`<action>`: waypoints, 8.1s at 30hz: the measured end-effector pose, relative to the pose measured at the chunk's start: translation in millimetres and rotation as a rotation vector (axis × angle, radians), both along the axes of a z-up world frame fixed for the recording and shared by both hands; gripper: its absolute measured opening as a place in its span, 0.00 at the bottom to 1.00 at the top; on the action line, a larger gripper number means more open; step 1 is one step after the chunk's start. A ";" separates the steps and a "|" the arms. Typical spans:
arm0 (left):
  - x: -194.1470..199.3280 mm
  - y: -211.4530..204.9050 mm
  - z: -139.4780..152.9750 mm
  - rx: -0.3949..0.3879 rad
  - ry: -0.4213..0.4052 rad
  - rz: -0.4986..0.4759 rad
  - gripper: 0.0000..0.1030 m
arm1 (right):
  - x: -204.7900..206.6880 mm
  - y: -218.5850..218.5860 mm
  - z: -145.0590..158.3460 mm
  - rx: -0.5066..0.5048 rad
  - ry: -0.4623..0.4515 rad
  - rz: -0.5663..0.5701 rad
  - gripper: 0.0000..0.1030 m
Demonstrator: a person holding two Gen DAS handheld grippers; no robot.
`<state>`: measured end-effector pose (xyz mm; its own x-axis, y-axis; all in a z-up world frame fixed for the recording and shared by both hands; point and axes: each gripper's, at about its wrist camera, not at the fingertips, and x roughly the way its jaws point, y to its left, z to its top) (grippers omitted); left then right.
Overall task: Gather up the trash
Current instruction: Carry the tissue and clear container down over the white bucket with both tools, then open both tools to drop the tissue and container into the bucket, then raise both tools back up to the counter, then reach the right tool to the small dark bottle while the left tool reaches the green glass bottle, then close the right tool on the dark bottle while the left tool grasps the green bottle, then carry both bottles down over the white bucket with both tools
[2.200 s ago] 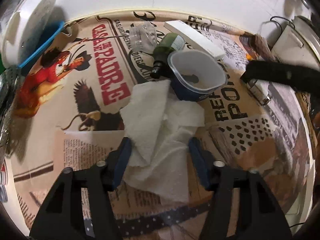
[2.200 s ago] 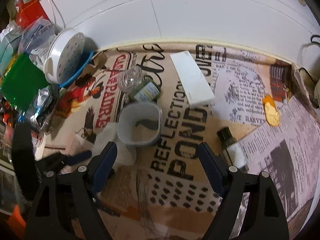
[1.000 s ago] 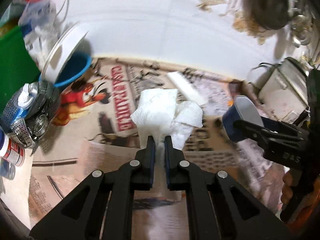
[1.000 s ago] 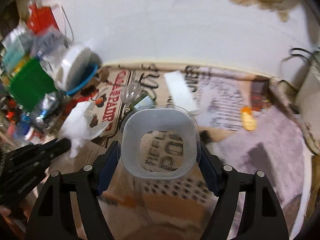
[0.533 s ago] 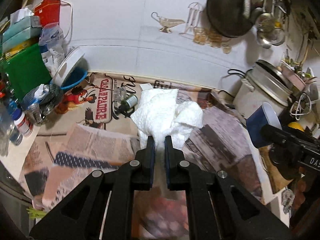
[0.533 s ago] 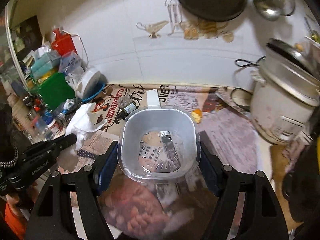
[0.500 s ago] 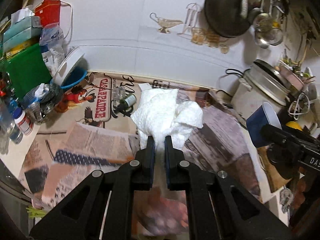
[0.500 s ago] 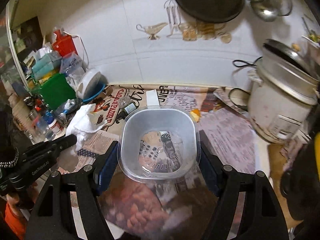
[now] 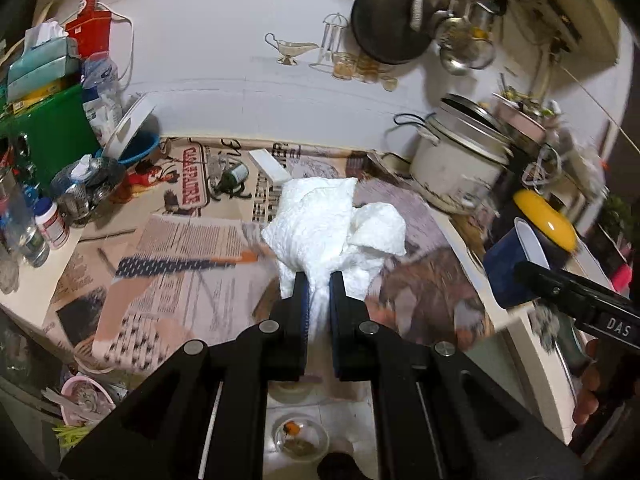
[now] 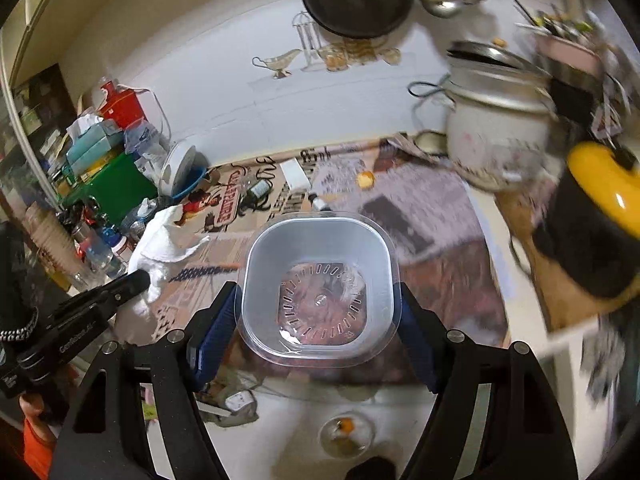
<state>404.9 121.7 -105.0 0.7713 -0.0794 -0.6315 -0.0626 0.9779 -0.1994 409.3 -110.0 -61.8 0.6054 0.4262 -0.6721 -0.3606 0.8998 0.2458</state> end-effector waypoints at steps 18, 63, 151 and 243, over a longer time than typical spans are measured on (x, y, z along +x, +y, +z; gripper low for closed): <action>-131.0 0.7 -83.7 0.037 0.221 -0.093 0.08 | -140.4 19.0 -48.5 -0.078 0.121 -0.082 0.70; -38.6 -41.2 -729.7 -0.051 0.565 -0.227 0.49 | -66.8 28.9 -605.5 -0.159 0.379 0.092 0.71; 171.4 61.9 49.0 0.121 -0.101 0.208 0.92 | 156.6 51.2 25.9 -0.116 -0.182 0.103 0.71; 24.1 -22.7 39.3 0.131 -0.056 0.035 0.45 | 16.6 0.9 39.9 0.053 -0.130 0.164 0.25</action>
